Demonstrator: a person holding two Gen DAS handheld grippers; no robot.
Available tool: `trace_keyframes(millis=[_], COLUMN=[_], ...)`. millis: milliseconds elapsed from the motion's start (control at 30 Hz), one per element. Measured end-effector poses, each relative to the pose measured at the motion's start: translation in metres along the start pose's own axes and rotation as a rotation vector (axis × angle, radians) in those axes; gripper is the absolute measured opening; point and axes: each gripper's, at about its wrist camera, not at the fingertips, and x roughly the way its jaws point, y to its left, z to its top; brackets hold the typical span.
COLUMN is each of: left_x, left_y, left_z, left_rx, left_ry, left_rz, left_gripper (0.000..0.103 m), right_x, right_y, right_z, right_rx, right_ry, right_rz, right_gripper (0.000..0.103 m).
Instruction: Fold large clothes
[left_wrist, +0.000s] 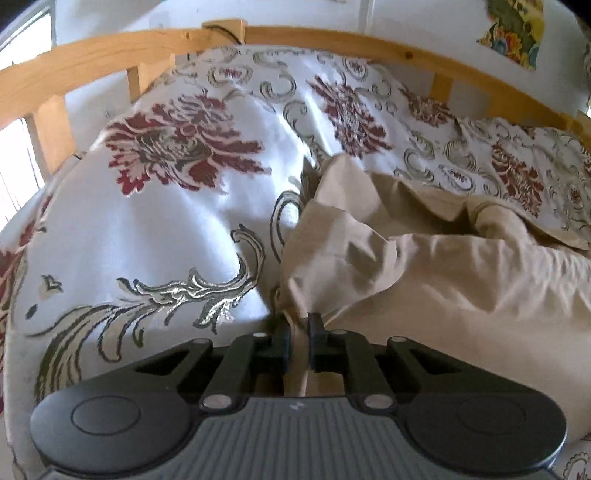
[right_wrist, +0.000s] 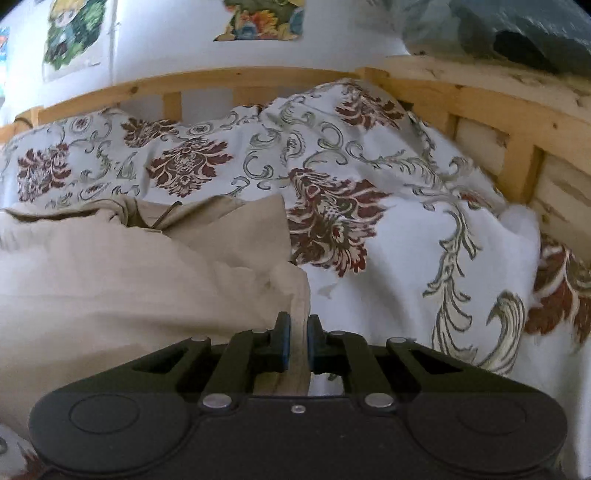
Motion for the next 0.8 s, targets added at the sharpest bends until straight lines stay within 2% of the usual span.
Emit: trace_keyframes(millis=[133, 167, 200, 233, 267, 300, 333, 400, 467, 533, 567, 633, 733, 800], left_x=[-0.006, -0.012, -0.016, -0.021, -0.027, -0.03, -0.032, -0.028, -0.017, -0.007, -0.001, 0.006, 0.017, 0.021], left_y=[0.006, 0.011, 0.018, 0.025, 0.03, 0.031, 0.029, 0.026, 0.024, 0.021, 0.018, 0.011, 0.004, 0.001], left_z=[0.002, 0.001, 0.001, 0.0, -0.001, -0.001, 0.0, 0.005, 0.011, 0.018, 0.021, 0.025, 0.024, 0.023], left_rx=[-0.005, -0.031, -0.061, -0.086, -0.094, -0.076, -0.037, 0.018, 0.033, 0.045, 0.055, 0.076, 0.111, 0.106], left_ry=[-0.011, -0.024, -0.032, -0.046, -0.066, -0.079, -0.084, -0.07, -0.04, -0.009, 0.021, 0.042, 0.083, 0.1], left_rz=[-0.037, -0.073, -0.122, -0.187, -0.242, -0.249, -0.224, -0.213, -0.234, -0.279, -0.299, -0.286, -0.253, -0.243], left_gripper=[0.015, 0.024, 0.051, 0.065, 0.079, 0.083, 0.083, 0.083, 0.081, 0.068, 0.048, 0.046, 0.05, 0.049], right_x=[0.001, -0.002, -0.007, -0.011, -0.014, -0.015, -0.013, -0.006, 0.006, 0.018, 0.023, 0.036, 0.054, 0.06], right_y=[-0.002, -0.005, -0.006, -0.009, -0.012, -0.015, -0.016, -0.017, -0.018, -0.023, -0.025, -0.031, -0.033, -0.029], right_z=[-0.002, 0.0, 0.002, 0.005, 0.007, 0.009, 0.01, 0.013, 0.016, 0.018, 0.019, 0.021, 0.022, 0.021], right_rx=[0.009, 0.029, 0.048, 0.073, 0.098, 0.126, 0.14, 0.137, 0.136, 0.171, 0.194, 0.223, 0.232, 0.215], right_ry=[0.01, -0.004, -0.023, -0.045, -0.061, -0.074, -0.079, -0.069, -0.05, -0.035, -0.029, -0.02, 0.011, 0.007], right_rz=[0.008, 0.017, 0.031, 0.059, 0.087, 0.122, 0.149, 0.178, 0.198, 0.238, 0.259, 0.303, 0.333, 0.34], right_gripper=[0.012, 0.018, 0.021, 0.037, 0.058, 0.067, 0.076, 0.077, 0.077, 0.077, 0.078, 0.079, 0.078, 0.071])
